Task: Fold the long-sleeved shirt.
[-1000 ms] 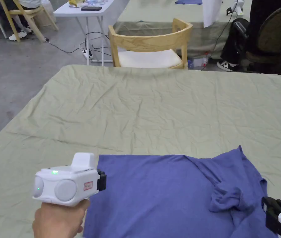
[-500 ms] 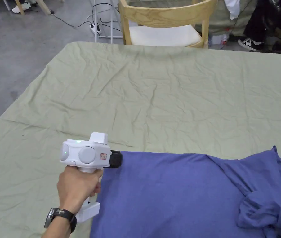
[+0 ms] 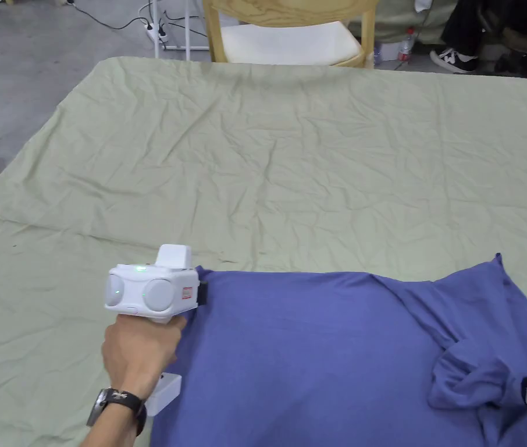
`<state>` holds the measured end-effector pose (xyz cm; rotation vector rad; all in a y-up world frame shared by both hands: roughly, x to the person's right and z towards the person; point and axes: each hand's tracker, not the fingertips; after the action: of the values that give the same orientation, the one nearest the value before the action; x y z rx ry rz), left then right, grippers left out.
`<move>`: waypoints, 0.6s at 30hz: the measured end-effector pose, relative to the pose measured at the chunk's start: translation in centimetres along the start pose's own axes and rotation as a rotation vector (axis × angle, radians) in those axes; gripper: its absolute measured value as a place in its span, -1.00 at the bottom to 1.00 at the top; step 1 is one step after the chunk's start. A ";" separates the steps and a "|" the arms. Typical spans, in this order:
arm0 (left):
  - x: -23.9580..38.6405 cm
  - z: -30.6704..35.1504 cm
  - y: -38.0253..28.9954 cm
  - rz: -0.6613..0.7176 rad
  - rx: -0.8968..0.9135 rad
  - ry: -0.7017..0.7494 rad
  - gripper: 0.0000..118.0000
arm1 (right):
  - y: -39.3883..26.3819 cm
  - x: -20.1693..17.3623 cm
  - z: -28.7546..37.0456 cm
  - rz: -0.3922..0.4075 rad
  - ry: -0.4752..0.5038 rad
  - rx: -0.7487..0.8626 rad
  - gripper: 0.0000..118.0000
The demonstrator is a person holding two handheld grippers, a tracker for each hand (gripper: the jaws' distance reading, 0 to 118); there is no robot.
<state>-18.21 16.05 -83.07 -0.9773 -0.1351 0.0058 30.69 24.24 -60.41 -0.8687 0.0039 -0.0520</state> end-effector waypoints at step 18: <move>0.3 -0.2 0.0 0.047 -0.040 -0.013 -0.95 | 16.7 6.5 -18.9 0.161 0.071 -0.298 0.08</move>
<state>-17.88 15.86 -83.14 -1.0208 -0.1249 0.0526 37.48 20.29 -85.27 -1.1611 0.1509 0.0701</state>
